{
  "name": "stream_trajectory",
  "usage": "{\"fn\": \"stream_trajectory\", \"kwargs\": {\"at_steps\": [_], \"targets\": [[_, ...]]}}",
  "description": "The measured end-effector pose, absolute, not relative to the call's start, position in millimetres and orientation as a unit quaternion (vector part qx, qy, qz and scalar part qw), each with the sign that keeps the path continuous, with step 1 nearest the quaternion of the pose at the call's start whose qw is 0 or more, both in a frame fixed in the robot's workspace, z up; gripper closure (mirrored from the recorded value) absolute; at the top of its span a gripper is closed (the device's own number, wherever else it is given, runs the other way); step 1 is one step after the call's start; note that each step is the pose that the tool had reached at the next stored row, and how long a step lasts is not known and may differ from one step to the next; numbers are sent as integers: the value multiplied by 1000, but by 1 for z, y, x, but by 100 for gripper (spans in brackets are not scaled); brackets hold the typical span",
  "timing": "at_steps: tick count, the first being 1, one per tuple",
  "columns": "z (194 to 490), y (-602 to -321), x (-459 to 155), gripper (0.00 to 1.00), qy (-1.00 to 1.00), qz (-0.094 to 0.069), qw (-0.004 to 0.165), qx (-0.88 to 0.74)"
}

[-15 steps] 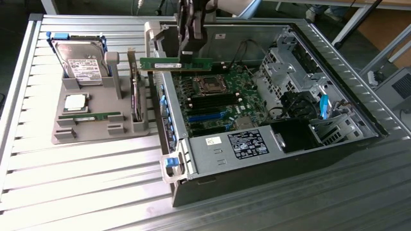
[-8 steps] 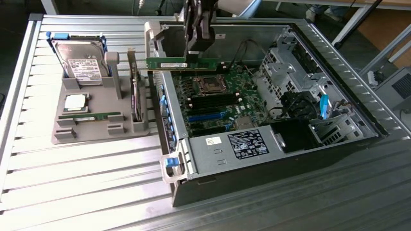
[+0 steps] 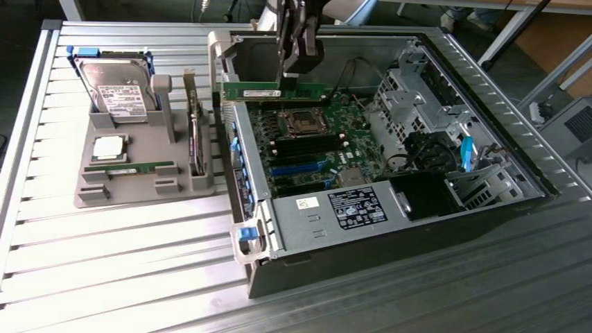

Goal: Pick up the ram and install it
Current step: 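Pick up the ram and move it above insertion slot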

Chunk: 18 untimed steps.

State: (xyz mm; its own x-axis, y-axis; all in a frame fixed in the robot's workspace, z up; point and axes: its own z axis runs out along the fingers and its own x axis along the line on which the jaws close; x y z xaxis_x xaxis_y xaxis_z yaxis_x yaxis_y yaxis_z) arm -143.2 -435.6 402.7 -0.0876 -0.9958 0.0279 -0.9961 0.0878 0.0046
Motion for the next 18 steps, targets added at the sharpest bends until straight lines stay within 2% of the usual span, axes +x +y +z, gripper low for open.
{"fn": "stream_trajectory", "kwargs": {"at_steps": [18], "targets": [[403, -436, -111, 89, -737, 8, 12, 675]]}}
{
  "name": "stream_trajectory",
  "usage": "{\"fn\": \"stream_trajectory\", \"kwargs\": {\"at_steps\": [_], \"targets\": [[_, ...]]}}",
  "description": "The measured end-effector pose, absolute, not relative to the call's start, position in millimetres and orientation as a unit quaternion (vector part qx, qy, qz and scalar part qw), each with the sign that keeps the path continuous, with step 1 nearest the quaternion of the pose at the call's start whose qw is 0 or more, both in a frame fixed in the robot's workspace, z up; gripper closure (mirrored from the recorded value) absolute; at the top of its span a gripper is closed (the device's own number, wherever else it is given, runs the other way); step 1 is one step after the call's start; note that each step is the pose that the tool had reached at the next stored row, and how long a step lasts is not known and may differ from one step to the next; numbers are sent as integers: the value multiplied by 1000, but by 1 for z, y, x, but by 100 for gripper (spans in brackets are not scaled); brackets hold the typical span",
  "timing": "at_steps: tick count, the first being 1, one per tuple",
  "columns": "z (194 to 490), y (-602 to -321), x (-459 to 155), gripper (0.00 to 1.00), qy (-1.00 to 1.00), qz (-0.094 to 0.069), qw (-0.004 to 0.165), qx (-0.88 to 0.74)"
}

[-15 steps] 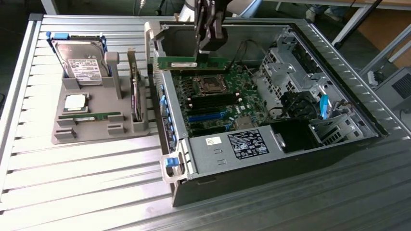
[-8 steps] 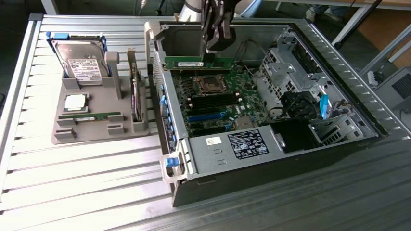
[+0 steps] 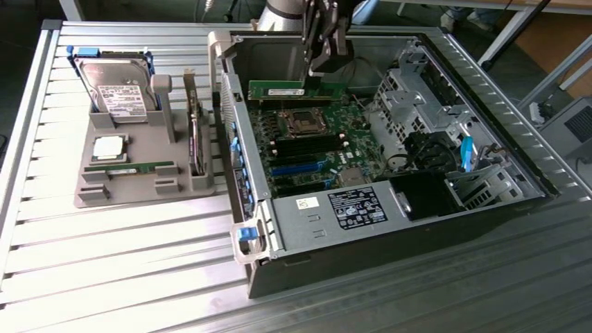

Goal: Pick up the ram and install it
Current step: 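Pick up the ram and move it above insertion slot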

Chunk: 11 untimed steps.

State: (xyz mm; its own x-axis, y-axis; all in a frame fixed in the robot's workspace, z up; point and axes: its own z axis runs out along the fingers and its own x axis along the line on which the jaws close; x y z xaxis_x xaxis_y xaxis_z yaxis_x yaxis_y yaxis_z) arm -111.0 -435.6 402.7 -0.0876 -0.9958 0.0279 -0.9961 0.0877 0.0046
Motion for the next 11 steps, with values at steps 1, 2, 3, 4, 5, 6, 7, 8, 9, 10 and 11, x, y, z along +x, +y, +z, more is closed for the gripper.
{"fn": "stream_trajectory", "kwargs": {"at_steps": [1, 2, 3, 4, 5, 6, 7, 8, 9, 10, 11], "targets": [[403, -436, -110, 89, -737, 8, 12, 675], [403, -436, -109, 89, -737, 8, 12, 675], [403, -436, -106, 89, -737, 8, 12, 675], [403, -436, -102, 89, -737, 8, 12, 675], [403, -436, -100, 89, -737, 8, 12, 675], [403, -436, -99, 89, -737, 8, 12, 675], [403, -436, -97, 89, -737, 8, 12, 675], [403, -436, -96, 89, -737, 8, 12, 675], [403, -436, -93, 89, -737, 8, 12, 675], [403, -436, -90, 89, -737, 8, 12, 675], [403, -436, -87, 89, -737, 8, 12, 675]]}}
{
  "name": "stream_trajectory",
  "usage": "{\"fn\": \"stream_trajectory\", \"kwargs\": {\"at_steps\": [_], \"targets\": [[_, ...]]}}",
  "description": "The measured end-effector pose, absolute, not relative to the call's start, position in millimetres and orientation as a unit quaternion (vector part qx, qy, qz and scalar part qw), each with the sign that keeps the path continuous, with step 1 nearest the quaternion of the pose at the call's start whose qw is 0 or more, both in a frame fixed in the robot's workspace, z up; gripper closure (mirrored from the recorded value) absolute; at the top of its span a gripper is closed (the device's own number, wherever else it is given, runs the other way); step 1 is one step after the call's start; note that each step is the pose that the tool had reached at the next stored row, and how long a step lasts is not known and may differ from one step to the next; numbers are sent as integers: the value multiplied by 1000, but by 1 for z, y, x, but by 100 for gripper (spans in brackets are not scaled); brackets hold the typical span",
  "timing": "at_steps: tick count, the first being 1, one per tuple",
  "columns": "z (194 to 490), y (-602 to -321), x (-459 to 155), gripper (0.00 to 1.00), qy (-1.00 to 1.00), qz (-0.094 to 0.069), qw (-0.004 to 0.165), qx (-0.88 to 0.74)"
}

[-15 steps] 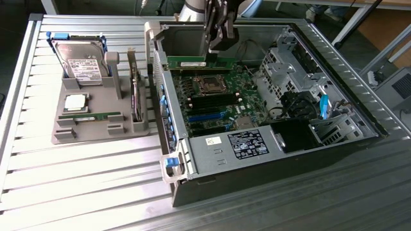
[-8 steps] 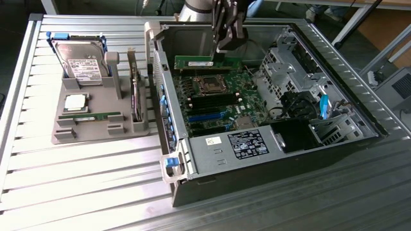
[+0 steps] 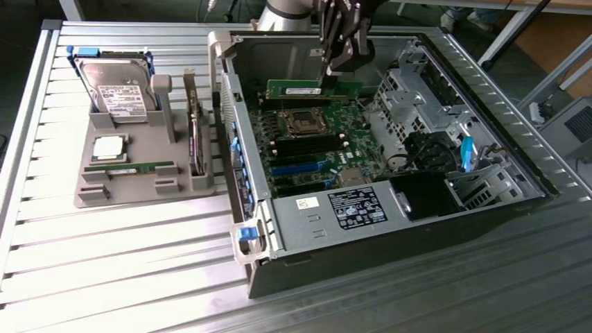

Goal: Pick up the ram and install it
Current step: 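Pick up the ram and move it above insertion slot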

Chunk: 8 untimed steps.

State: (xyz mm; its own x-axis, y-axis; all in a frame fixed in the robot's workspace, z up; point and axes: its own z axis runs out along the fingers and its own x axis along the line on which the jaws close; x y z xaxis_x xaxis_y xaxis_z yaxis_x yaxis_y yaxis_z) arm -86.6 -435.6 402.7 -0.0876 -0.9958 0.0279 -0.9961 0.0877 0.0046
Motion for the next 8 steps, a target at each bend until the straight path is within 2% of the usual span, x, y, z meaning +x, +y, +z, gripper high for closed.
{"fn": "stream_trajectory", "kwargs": {"at_steps": [8], "targets": [[403, -436, -57, 89, -737, 8, 12, 675]]}}
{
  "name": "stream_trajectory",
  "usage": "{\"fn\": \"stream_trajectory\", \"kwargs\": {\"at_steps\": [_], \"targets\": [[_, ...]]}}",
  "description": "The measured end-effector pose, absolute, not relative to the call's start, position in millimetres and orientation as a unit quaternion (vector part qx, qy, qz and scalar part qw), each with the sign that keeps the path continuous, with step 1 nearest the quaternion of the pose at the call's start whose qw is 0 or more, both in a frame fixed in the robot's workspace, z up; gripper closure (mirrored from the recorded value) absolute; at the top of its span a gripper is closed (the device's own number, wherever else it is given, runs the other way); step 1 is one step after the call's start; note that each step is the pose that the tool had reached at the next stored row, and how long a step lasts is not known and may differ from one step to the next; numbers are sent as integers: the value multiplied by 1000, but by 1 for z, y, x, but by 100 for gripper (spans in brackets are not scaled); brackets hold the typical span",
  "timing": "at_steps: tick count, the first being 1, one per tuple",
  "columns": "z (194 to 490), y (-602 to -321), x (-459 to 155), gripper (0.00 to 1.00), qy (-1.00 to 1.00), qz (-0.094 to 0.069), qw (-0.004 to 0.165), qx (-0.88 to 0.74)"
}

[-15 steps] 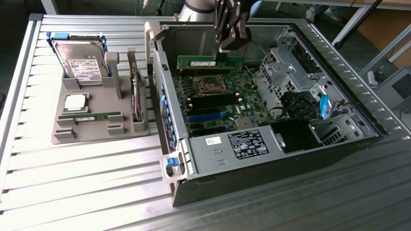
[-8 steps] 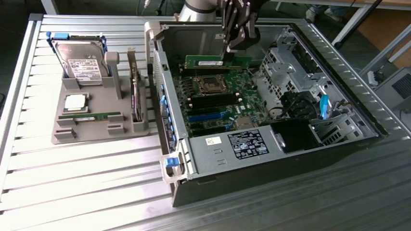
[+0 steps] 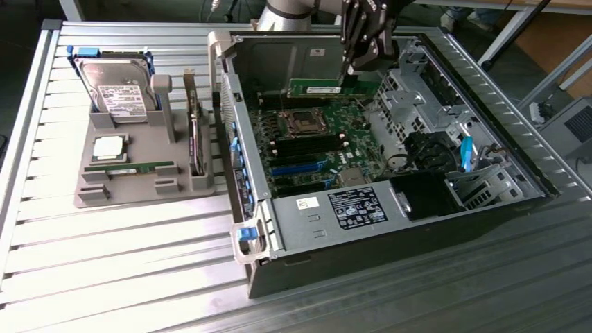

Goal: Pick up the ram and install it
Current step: 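Pick up the ram and move it above insertion slot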

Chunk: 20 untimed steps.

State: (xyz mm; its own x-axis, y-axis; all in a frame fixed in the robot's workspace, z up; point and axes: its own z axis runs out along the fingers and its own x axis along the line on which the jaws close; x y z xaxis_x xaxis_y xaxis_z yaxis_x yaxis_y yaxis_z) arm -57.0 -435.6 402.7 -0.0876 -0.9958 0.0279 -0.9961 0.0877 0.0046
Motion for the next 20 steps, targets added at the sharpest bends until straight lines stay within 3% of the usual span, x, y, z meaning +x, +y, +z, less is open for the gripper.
{"fn": "stream_trajectory", "kwargs": {"at_steps": [20], "targets": [[403, -436, -27, 89, -737, 8, 12, 675]]}}
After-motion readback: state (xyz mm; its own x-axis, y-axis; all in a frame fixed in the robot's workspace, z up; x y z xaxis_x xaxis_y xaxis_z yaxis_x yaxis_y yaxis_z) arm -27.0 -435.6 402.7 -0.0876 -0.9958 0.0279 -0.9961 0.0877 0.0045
